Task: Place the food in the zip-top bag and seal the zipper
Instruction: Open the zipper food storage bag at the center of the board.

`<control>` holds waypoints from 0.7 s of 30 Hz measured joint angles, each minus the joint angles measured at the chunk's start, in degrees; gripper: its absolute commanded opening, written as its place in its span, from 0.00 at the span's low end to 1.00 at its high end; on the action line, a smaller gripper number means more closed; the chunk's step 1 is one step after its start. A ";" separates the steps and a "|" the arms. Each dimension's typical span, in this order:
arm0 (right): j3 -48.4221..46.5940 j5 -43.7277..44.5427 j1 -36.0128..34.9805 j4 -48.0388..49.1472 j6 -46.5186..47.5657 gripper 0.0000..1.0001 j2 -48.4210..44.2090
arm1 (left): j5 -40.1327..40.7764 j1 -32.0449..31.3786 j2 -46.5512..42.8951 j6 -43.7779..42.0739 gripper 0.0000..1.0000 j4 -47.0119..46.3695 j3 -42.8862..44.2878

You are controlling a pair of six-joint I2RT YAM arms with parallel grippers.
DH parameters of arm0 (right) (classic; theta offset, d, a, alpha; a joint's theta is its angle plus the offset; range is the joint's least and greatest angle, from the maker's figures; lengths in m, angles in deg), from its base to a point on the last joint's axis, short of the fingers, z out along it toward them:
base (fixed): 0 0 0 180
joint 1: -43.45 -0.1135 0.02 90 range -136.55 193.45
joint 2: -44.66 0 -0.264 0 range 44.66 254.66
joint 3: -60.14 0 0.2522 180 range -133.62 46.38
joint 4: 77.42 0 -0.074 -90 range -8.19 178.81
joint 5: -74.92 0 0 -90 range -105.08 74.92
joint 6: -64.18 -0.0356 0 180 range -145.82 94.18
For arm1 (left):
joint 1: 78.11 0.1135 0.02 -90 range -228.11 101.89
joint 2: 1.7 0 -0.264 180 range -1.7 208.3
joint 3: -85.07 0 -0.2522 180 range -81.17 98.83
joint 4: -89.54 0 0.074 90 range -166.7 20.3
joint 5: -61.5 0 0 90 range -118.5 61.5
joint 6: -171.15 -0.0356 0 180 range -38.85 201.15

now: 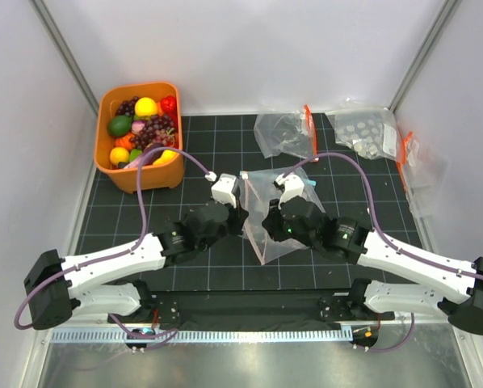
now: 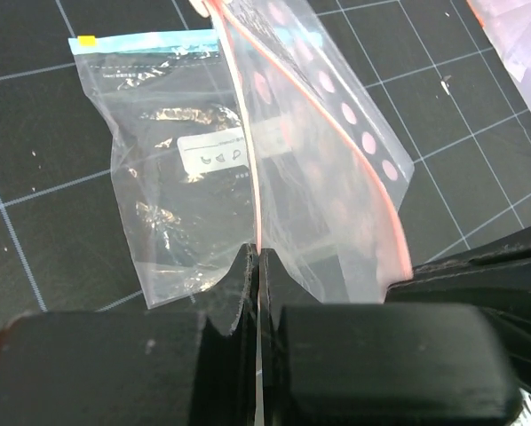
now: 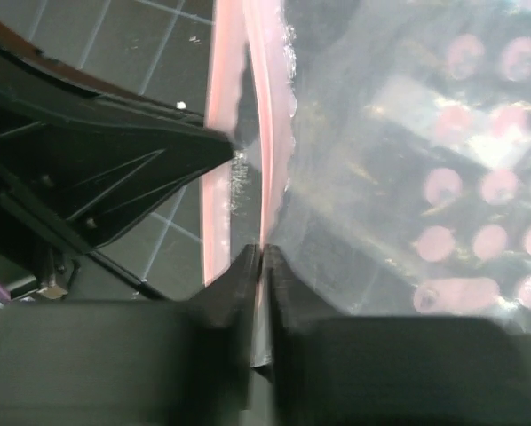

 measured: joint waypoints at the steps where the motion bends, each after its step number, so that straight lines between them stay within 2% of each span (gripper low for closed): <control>1: -0.44 0.59 0.00 -0.72 -0.15 0.25 0.02 | -0.04 0.00 -0.07 -0.09 0.00 0.02 0.00; 4: -3.30 3.67 -0.09 -3.91 0.22 0.36 1.36 | -0.35 0.04 -0.57 -0.44 0.00 0.07 0.00; 13: -7.48 8.81 -0.46 -8.37 1.22 0.45 7.02 | -3.26 0.09 -1.46 -0.66 0.00 0.07 0.00; 17: -7.30 8.83 -2.16 -7.06 1.95 0.51 6.64 | -3.80 0.09 -1.46 -0.63 0.00 0.04 0.00; 21: -6.54 8.70 -3.76 -5.14 1.99 0.51 5.22 | -3.93 0.09 -1.46 -0.63 0.00 0.15 0.07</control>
